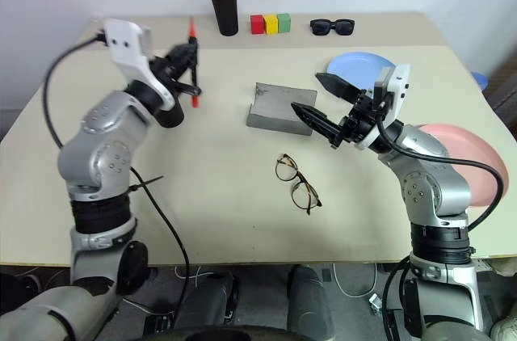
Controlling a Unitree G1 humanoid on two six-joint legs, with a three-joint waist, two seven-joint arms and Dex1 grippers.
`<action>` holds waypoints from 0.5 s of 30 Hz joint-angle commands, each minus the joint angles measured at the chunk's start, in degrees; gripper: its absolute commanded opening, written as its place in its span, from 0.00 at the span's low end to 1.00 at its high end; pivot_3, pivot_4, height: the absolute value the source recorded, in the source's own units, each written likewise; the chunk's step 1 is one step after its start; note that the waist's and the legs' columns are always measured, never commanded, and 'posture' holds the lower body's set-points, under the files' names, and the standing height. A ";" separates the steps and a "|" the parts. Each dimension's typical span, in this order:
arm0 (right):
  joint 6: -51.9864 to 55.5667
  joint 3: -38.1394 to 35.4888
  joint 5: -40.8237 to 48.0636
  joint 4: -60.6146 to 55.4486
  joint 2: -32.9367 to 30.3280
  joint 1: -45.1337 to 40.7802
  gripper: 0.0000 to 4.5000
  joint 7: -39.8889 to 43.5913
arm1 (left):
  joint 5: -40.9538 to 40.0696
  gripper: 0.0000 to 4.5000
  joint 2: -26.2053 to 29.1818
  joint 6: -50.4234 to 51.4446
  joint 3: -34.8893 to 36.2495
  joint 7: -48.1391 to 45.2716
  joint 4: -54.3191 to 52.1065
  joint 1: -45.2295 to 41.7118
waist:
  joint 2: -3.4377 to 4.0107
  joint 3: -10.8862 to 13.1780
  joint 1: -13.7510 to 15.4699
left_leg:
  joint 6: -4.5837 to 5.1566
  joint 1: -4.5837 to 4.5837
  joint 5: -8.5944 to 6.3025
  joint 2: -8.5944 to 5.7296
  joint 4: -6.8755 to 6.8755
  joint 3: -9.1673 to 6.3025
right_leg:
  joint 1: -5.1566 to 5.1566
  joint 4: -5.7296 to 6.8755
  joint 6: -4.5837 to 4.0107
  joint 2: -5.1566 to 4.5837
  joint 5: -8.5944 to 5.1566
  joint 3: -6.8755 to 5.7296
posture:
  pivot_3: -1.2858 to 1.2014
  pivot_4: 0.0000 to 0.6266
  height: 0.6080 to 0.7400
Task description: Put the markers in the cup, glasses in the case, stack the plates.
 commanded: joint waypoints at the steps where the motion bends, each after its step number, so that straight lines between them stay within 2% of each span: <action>1: 1.52 -1.60 2.27 -1.82 -0.65 -0.31 1.00 0.10 | 2.15 0.02 4.82 -11.55 1.89 -1.97 5.99 -4.17 | 0.00 0.00 0.15 | 0.01 0.00 0.00 -0.01 0.02 0.00 | 0.00 0.00 0.00 -0.01 0.00 0.00 | 0.52 0.24 1.00; 6: 1.27 -0.53 1.07 -3.52 -1.96 1.43 1.00 2.05 | 1.67 0.02 10.90 -21.39 4.59 -4.89 18.09 -8.06 | 0.00 0.00 0.21 | 0.05 0.01 -0.02 -0.02 0.01 -0.01 | 0.00 0.02 0.00 -0.01 0.00 -0.01 | 0.52 0.24 1.00; 10: 0.87 -0.85 0.85 -3.55 -1.84 1.34 1.00 1.68 | 1.44 0.02 12.90 -26.60 5.26 -6.74 24.12 -7.70 | 0.00 0.00 0.15 | 0.08 0.01 -0.05 -0.02 0.01 -0.01 | 0.00 0.02 0.01 -0.02 0.01 -0.01 | 0.52 0.24 1.00; 15: 0.63 -0.72 0.53 -4.07 -1.92 1.34 1.00 1.55 | -1.28 0.02 10.64 -34.15 6.88 -9.05 29.23 -5.91 | 0.00 0.00 0.02 | 0.08 0.03 -0.05 -0.01 0.02 -0.02 | 0.00 0.04 0.01 -0.02 0.01 -0.01 | 0.52 0.24 1.00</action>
